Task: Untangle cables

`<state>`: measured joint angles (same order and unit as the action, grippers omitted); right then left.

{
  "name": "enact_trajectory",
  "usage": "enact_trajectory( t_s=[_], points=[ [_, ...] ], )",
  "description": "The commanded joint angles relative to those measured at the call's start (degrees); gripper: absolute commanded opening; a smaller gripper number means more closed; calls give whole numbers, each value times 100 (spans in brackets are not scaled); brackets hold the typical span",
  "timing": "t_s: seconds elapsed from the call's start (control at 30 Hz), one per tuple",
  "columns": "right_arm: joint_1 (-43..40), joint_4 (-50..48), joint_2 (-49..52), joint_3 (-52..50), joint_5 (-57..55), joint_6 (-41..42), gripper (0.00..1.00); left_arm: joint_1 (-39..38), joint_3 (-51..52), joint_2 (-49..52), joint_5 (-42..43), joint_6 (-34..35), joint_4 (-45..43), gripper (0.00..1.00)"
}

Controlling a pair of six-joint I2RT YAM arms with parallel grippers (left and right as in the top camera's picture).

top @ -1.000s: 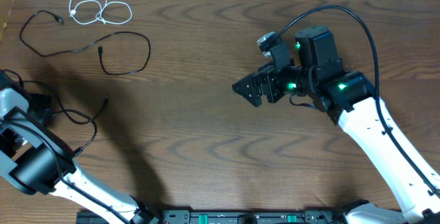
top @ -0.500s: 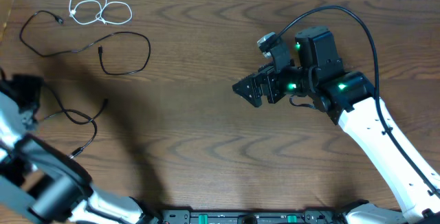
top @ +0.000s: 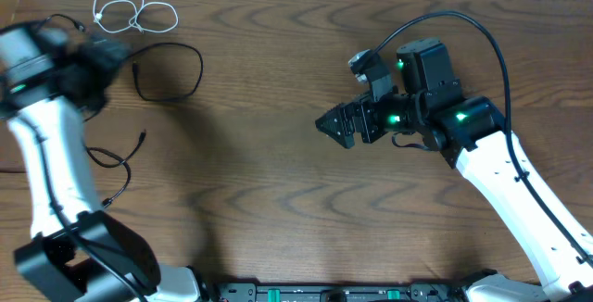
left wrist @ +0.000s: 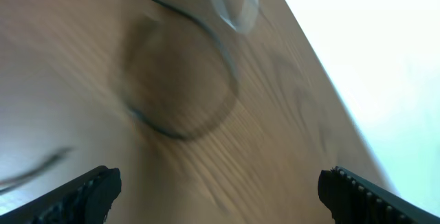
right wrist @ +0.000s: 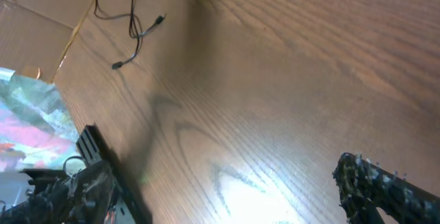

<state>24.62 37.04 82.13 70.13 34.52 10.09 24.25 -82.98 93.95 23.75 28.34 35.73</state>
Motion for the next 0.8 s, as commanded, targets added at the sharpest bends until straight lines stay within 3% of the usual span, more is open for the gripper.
enact_trajectory(
  t_s=[0.0,0.23,0.4,0.77],
  points=[
    [-26,76,28,24,50,59,99,-964,-50,-232,-116,-702,46,98],
    [-271,332,26,24,52,61,99,-2503,-50,-855,-813,-817,551,98],
    [-474,435,26,24,52,192,99,-3239,-50,-1637,-866,-820,1187,98],
    [-492,564,26,24,59,481,99,-3532,-50,-3362,-1045,-820,2806,98]
  ],
)
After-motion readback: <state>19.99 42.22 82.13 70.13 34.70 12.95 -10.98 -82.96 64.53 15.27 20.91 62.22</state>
